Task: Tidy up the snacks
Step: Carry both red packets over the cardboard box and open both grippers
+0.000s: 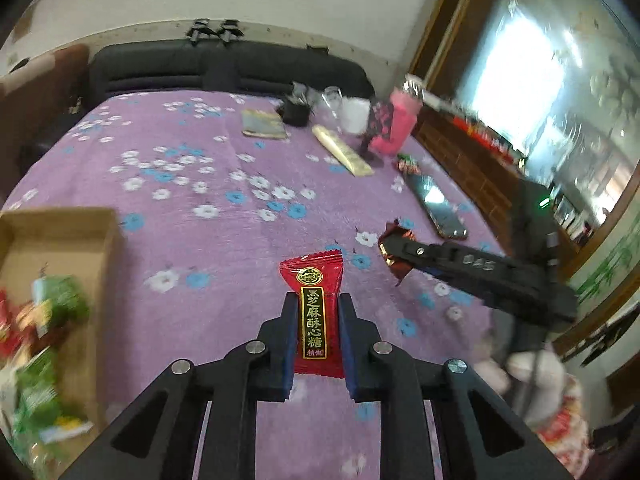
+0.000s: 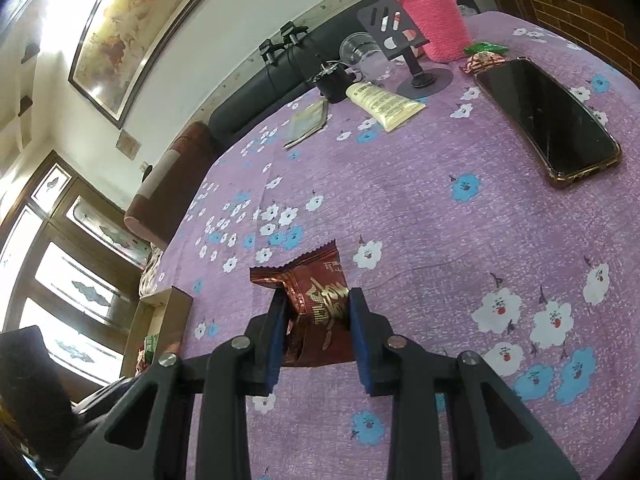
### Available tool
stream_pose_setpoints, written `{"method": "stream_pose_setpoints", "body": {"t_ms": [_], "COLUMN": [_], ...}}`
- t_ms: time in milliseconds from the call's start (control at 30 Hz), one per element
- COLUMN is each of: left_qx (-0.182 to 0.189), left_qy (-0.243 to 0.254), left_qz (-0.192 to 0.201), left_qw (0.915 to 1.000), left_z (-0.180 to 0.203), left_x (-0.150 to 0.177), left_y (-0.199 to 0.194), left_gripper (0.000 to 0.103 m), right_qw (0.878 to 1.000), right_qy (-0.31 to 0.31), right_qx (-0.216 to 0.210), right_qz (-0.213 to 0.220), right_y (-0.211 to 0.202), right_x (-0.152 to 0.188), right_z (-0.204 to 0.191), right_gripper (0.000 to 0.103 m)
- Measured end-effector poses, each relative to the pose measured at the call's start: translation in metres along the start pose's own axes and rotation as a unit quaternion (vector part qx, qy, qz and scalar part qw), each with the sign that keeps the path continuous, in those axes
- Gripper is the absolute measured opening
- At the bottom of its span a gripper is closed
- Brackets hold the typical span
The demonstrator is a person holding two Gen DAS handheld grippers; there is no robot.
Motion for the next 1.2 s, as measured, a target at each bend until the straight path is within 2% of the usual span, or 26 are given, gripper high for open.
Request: {"method": "stream_pose_setpoints", "body": {"t_ms": [233, 433, 533, 667, 900, 1067, 1200], "left_qx": [-0.054, -0.109, -0.136, -0.147, -0.147, -0.164, -0.170], "left_qy": [-0.038, -0.090, -0.107, -0.132, -0.162, -0.154, -0.144], "left_qz": [0.034, 0.059, 0.062, 0.063, 0.062, 0.062, 0.057], "left_qw": [0.9972, 0.9882, 0.9830, 0.9783, 0.9737, 0.9723, 0.9731], "left_z": [-0.052, -0.109, -0.134, -0.158, -0.184, -0.193, -0.202], "left_x": [0.029, 0.063, 0.080, 0.099, 0.125, 0.124, 0.116], "left_y": [-0.072, -0.123, -0.142, -0.149, -0.154, -0.156, -0.150], "left_gripper": [0.019, 0.019, 0.019, 0.019, 0.019, 0.019, 0.019], "right_qw": [1.000, 0.997, 0.996, 0.994, 0.982, 0.970, 0.961], "right_qy": [-0.011, -0.055, -0.079, -0.104, -0.172, -0.211, -0.237], "right_qx": [0.015, 0.051, 0.046, 0.018, -0.028, -0.057, -0.056], "right_qz": [-0.004, -0.003, -0.011, -0.033, -0.070, -0.108, -0.134], "right_y": [0.008, 0.015, 0.010, 0.006, 0.013, 0.025, 0.045], "right_x": [0.012, 0.028, 0.043, 0.071, 0.127, 0.173, 0.199], "right_z": [-0.004, -0.017, -0.038, -0.077, -0.163, -0.211, -0.239], "right_gripper": [0.028, 0.028, 0.029, 0.029, 0.029, 0.029, 0.029]}}
Point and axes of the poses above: each gripper's, at about its wrist camera, not at the fingertips, and y roughly the way its jaws point, z to its right, x to its underside, the point moved 9 cm from there along y, roughly the way its jaws point, and after that the axes turned 12 degrees about y, right-handed, at the moved point
